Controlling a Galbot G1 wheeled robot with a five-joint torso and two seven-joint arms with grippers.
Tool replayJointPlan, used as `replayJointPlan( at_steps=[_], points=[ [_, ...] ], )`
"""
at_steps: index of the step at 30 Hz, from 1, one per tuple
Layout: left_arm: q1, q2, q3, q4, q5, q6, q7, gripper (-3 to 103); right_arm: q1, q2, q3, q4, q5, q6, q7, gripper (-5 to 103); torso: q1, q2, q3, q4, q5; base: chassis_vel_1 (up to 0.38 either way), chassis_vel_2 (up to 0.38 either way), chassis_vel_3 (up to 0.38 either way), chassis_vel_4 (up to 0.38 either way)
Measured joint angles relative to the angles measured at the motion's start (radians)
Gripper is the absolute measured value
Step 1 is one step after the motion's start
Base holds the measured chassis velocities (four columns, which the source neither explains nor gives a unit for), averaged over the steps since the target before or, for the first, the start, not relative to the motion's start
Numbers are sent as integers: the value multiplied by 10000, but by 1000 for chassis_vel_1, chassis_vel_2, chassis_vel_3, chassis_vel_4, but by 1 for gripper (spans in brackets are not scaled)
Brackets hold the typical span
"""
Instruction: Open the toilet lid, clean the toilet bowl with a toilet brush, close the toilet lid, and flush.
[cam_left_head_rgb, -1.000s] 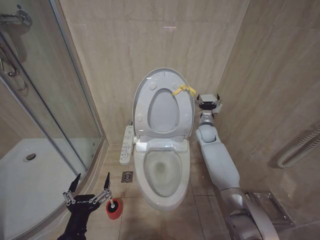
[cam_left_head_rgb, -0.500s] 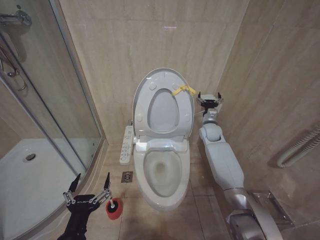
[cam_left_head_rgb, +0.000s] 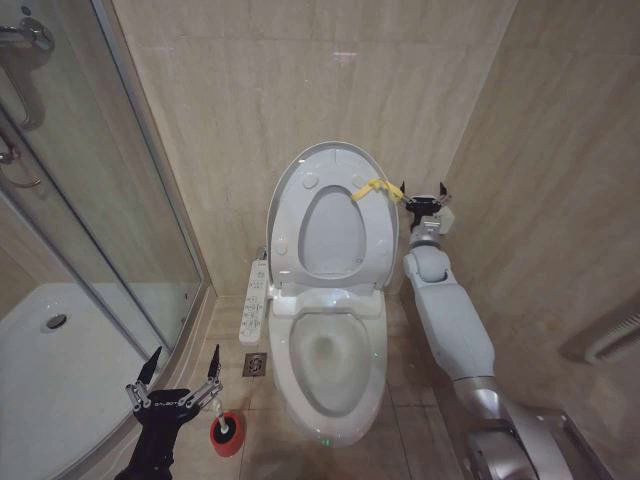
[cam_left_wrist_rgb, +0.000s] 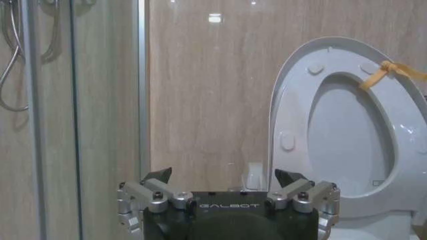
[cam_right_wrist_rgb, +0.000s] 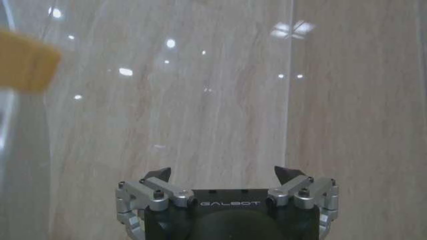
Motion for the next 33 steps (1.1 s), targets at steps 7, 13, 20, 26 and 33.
replayJointPlan(
  at_steps=[7,13,20,26,33],
  points=[
    [1,-1,2,0,0,0,0,100,-643,-346,-480,903,311,-365,-50,100,-13,3,-5,1,0,20,-17,-26,27],
    [1,-1,3,-1,0,0,0,100,-1748,-1278,-799,2958,1141,-1229,-279,100,-14,5,-6,-11,-1,9,-3,-2,12],
    [1,0,2,0,0,0,2,100,-3791,-2269,-427,5332,2166,-1487,-239,100,-11,4,-5,3,0,-4,-2,1,-7],
    [1,-1,1,0,0,0,0,100,-5994,-2752,434,7096,2825,-1459,-22,100,-12,5,-6,7,0,0,0,0,0],
    [0,-1,1,0,0,0,0,100,-8576,-2628,1599,9300,3455,-2273,589,100,-13,5,-6,-1,-3,0,0,0,0]
  ],
)
